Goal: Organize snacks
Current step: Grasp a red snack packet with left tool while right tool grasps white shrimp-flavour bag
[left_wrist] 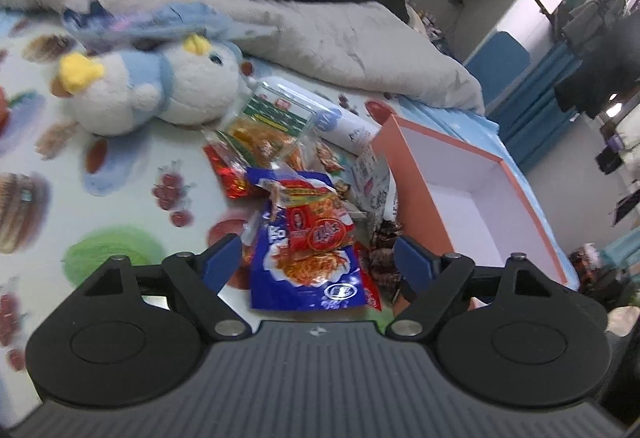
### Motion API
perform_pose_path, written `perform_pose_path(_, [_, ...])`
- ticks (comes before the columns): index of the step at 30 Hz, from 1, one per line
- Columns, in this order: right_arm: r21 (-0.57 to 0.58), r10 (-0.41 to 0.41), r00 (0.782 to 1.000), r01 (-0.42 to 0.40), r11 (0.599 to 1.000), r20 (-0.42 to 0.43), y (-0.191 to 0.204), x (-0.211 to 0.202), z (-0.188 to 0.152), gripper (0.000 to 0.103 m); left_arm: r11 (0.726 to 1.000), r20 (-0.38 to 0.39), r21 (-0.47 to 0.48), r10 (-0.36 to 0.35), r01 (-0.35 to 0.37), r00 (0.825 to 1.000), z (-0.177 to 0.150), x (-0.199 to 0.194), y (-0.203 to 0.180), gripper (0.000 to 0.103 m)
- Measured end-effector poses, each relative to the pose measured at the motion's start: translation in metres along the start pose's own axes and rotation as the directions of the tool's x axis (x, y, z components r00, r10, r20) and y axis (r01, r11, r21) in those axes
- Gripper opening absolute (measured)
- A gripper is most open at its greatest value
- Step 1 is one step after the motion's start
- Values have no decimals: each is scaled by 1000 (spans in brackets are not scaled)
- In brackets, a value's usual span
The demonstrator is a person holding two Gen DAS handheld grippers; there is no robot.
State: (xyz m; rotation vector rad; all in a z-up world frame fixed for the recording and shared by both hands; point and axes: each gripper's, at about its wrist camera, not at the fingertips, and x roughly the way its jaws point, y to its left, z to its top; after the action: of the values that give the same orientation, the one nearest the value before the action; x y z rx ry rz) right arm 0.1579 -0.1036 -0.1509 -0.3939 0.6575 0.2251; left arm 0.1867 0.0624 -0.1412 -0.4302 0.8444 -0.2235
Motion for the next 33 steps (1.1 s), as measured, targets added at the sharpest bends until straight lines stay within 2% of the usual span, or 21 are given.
perform_pose_path(6, [-91,-100,995,98,991,-13,4,33,0,38,999,-73,-13,-44,44,996,11,49,9,72])
perform_pose_path(13, [-173,-166,985,157,972,-40,11,61,-3,37,998,-143,-29,-65,62,988,18,100,16,67])
perform_pose_path(17, [-203,-200,979,188,961,-42,16,69,-6,37,1000,-166,13,-25,27,986,19,120,13,67])
perform_pose_path(21, [-269,-246,969,232,935,-19,24,75,-10,37,1000,-192,15,-5,8,981,18,136,18,67])
perform_pose_path(28, [-307,-259,966,238,921,-27,31,79,-13,36,999,-184,32,26,-21,983,19,147,17,67])
perform_pose_path(29, [-313,-264,964,243,918,-26,31,82,-14,36,999,-185,33,37,-32,982,19,148,16,65])
perform_pose_path(30, [-315,-265,964,242,918,-32,31,82,-15,36,999,-188,37,47,-40,981,18,149,16,58])
perform_pose_path(31, [-310,-259,965,235,921,-40,31,84,-15,36,998,-189,44,62,-55,980,17,151,16,55])
perform_pose_path(33, [-325,-261,965,236,916,-36,32,85,-18,29,997,-184,43,69,-62,981,16,150,16,49])
